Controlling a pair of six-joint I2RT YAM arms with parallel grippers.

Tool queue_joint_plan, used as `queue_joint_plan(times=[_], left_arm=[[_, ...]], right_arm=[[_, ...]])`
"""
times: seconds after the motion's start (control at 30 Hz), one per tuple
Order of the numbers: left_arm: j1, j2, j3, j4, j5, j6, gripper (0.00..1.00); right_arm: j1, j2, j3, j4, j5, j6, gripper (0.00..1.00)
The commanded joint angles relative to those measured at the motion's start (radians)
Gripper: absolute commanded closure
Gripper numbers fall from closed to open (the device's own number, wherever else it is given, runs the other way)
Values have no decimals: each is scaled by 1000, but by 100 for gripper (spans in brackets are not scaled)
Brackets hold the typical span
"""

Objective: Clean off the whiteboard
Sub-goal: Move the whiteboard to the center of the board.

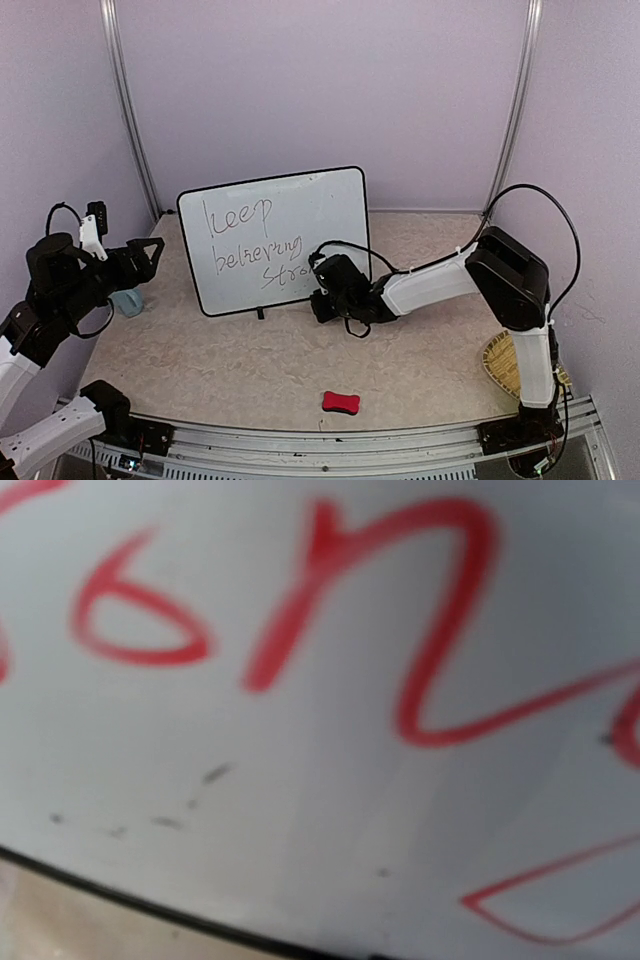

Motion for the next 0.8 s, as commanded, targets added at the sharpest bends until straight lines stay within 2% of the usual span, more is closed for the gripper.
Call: queue_joint_plan(times=[0.0, 0.1, 0.13, 0.4, 0.77], left_arm=[[7, -5, -10, 15, 0, 12, 1], [7, -4, -10, 15, -1, 11, 1], [7, -5, -11, 15, -1, 11, 1], [7, -4, -11, 14, 0, 13, 1], [8, -40, -12, 15, -17, 11, 1]], right_arm=[[7, 36, 29, -8, 18, 13, 85], [6, 36, 30, -7, 26, 12, 98], [6, 33, 26, -3, 25, 10, 100], [1, -24, -33, 33, -1, -78, 100], [-31, -111, -142, 76, -119, -204, 100]])
